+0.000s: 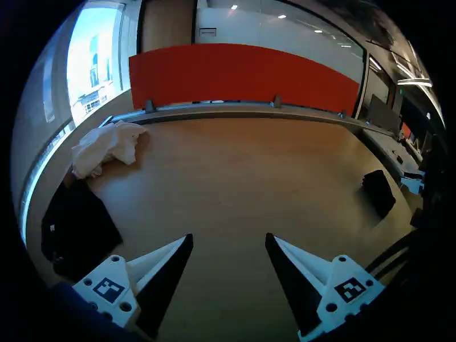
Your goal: Fold towel
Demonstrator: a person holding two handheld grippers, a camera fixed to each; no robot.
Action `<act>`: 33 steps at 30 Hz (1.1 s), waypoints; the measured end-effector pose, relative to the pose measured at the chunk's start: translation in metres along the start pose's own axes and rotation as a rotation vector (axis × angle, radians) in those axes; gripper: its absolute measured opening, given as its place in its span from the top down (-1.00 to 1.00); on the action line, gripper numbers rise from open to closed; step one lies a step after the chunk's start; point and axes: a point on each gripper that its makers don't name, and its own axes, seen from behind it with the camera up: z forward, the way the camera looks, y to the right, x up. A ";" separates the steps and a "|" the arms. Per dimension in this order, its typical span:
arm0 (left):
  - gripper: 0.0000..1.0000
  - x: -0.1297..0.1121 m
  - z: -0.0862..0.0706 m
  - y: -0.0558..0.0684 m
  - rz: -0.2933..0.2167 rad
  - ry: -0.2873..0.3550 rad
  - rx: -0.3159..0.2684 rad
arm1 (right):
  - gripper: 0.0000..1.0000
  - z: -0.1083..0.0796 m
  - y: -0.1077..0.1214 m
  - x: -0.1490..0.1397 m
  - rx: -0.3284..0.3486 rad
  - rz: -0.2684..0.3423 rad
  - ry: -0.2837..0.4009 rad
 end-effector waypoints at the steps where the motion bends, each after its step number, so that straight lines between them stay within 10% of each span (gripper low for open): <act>1: -0.88 0.002 0.000 0.000 0.000 0.006 0.002 | -1.00 0.000 -0.001 0.002 0.000 0.000 0.006; 33: -0.88 0.095 -0.001 -0.027 -0.049 0.357 0.105 | -1.00 -0.014 -0.034 0.092 0.011 0.065 0.226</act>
